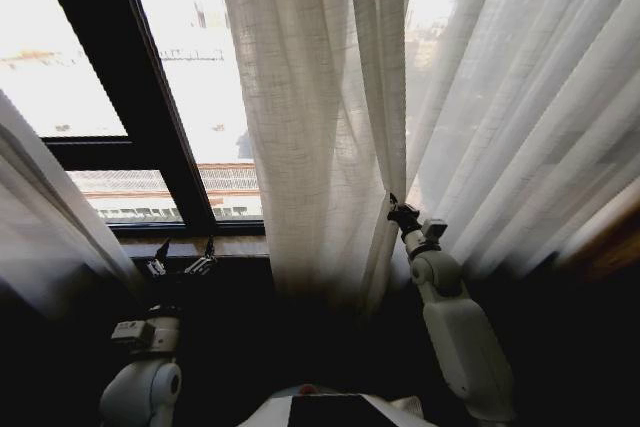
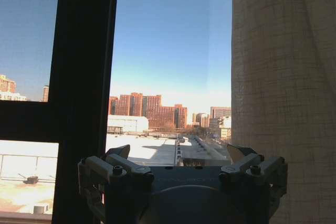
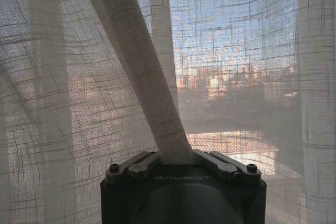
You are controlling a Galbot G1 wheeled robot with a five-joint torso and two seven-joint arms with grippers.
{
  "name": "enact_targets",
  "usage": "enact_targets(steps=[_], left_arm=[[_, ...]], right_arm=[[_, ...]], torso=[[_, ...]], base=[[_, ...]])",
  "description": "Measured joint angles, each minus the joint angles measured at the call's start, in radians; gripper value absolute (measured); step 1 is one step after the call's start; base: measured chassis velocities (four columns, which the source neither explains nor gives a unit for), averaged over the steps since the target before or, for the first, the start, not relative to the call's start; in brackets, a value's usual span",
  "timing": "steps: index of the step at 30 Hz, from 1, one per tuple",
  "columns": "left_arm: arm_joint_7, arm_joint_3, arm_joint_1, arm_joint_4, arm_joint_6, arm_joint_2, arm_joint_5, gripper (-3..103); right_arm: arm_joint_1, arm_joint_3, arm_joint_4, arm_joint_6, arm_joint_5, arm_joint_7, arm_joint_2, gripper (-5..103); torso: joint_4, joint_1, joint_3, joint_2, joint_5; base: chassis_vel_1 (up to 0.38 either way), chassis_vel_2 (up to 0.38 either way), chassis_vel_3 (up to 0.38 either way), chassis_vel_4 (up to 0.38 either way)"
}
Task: Open the curtains by pulling them apart, changing their state from closed to fully open.
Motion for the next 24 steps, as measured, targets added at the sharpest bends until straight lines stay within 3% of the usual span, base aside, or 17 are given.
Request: enact_targets(steps=[24], left_arm=[[0.000, 0.000, -0.001, 0.010, -0.003, 0.001, 0.003, 100]], right_arm=[[0.005, -0.005, -0.006, 0.001, -0.005, -0.002, 0.002, 0]], torso=[[0.0001, 0.000, 0.000, 0.000, -0.0006]], base=[[-0.346, -0.376, 0.341, 0.374]])
